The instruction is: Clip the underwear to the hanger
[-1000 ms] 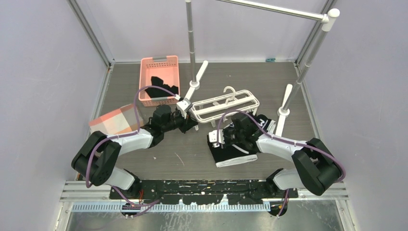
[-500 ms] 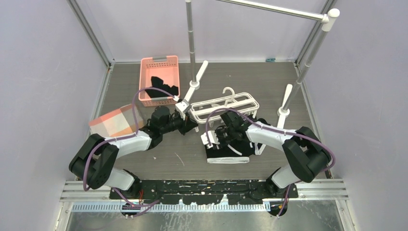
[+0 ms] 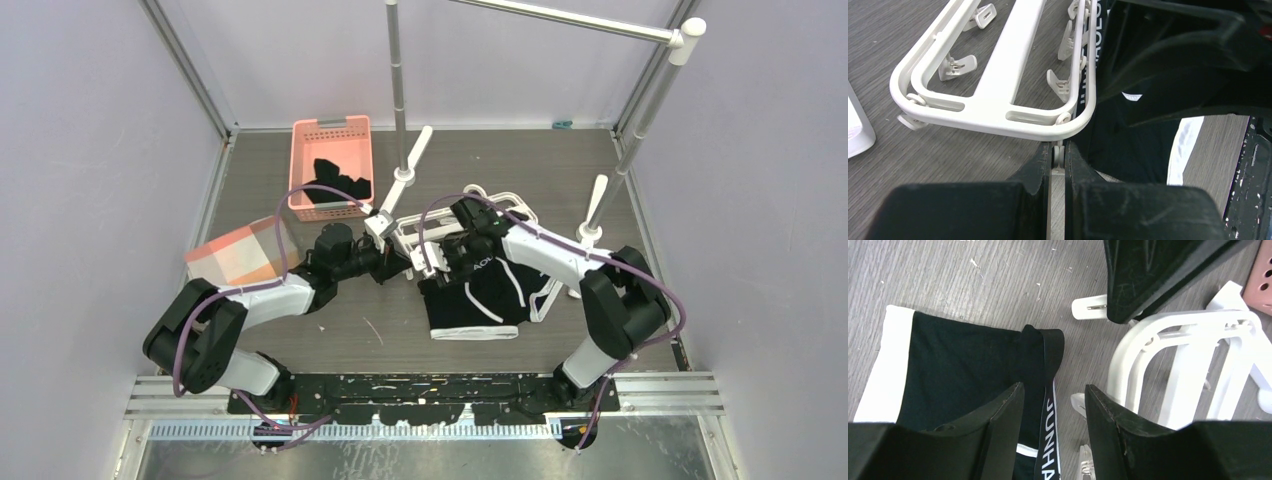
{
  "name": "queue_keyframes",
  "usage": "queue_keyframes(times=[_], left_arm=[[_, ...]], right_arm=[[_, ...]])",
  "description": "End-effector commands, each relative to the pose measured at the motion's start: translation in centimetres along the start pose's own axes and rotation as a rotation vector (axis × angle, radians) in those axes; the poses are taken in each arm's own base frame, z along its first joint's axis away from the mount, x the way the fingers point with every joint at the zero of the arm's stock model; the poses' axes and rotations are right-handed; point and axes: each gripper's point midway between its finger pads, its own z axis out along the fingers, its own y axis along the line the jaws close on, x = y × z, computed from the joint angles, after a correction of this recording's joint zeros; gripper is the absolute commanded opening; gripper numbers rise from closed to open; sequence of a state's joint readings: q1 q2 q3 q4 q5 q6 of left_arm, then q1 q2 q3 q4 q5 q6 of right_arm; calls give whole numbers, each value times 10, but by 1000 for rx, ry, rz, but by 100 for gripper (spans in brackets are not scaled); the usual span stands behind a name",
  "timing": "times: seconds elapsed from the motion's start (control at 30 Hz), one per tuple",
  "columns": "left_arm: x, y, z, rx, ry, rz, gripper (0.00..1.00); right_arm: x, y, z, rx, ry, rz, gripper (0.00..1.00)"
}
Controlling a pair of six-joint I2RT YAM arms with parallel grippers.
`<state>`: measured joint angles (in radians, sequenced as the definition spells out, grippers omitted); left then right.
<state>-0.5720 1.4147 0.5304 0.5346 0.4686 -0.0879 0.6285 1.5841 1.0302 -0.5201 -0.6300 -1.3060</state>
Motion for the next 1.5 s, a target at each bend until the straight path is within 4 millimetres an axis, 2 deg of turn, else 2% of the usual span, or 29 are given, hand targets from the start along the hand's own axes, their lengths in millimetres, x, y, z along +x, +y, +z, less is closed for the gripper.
queue_keyframes(times=[0.0,0.13,0.27,0.5,0.63,0.87,1.07,1.13,1.27,1.37,1.47], left_arm=[[-42,-7,-2,23,-131,71,0],[-46,-2,0,1,-132,64,0],[-54,-2,6,13,-131,63,0],[-54,-2,8,18,-127,71,0],[-53,-2,8,17,-125,70,0],[-54,-2,8,19,-124,71,0],[-54,-2,8,17,-120,76,0],[-55,-2,7,15,-119,78,0],[-55,-2,7,14,-117,79,0],[-54,-2,7,12,-114,80,0],[-53,0,6,4,-112,81,0]], right_arm=[[-7,-4,-1,-61,-42,40,54],[-4,-12,3,-66,-47,81,54],[-2,-10,8,-60,-65,100,53],[8,-10,11,24,-52,113,54],[18,-3,17,-12,-21,148,56],[38,-5,27,-10,47,181,58],[52,5,35,-42,82,219,58],[55,7,37,-49,89,227,55],[58,13,38,-65,101,241,23],[58,16,36,-63,103,245,4],[48,15,28,-33,78,224,1]])
